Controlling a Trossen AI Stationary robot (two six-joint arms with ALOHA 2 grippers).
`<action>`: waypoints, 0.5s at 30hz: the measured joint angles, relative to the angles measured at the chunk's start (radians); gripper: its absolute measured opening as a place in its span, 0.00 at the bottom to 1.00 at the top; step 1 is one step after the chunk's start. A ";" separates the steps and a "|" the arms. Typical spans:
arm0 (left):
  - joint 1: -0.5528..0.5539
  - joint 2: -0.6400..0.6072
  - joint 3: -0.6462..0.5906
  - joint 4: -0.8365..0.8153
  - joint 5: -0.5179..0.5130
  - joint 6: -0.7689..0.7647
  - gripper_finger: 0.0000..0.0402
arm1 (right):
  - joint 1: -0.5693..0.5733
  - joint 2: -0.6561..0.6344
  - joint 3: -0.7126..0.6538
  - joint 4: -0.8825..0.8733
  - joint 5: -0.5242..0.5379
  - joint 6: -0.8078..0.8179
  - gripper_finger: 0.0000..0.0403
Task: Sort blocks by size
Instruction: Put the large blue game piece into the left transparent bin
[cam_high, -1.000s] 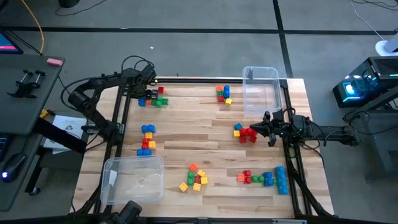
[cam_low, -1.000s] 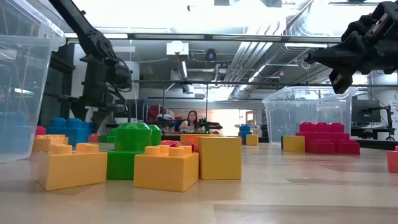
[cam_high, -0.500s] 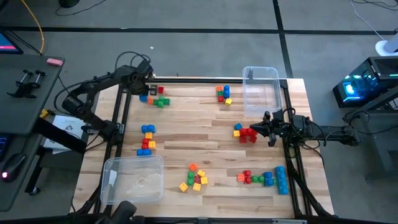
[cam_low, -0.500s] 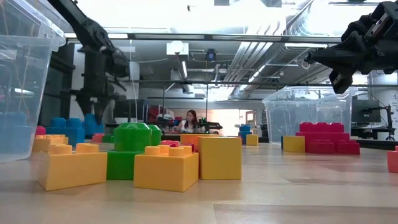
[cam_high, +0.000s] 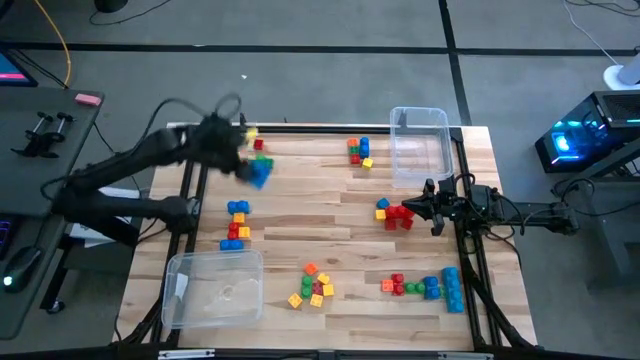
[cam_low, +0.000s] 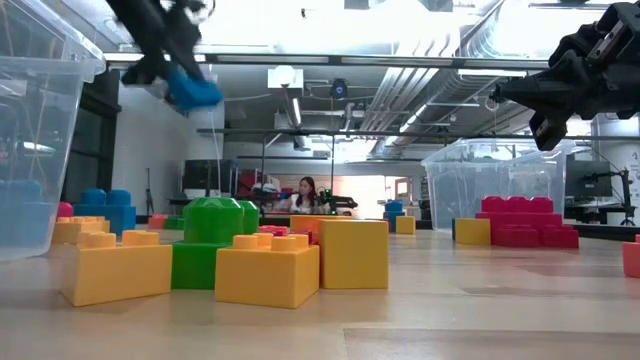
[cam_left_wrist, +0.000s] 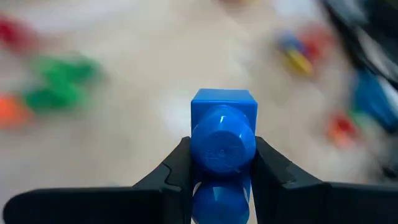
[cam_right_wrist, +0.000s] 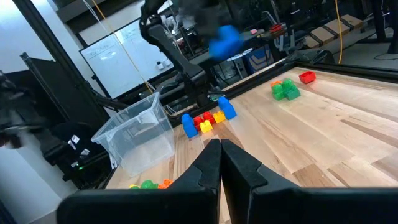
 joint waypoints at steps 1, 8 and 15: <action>-0.092 -0.027 0.000 -0.015 0.012 -0.048 0.20 | 0.000 0.000 0.000 0.000 0.000 0.000 0.01; -0.707 -0.117 0.000 -0.017 -0.065 -0.525 0.20 | 0.000 0.000 0.000 0.000 0.000 0.000 0.01; -1.014 0.013 0.000 -0.020 -0.090 -0.658 0.20 | 0.000 0.000 0.000 0.000 0.000 0.000 0.01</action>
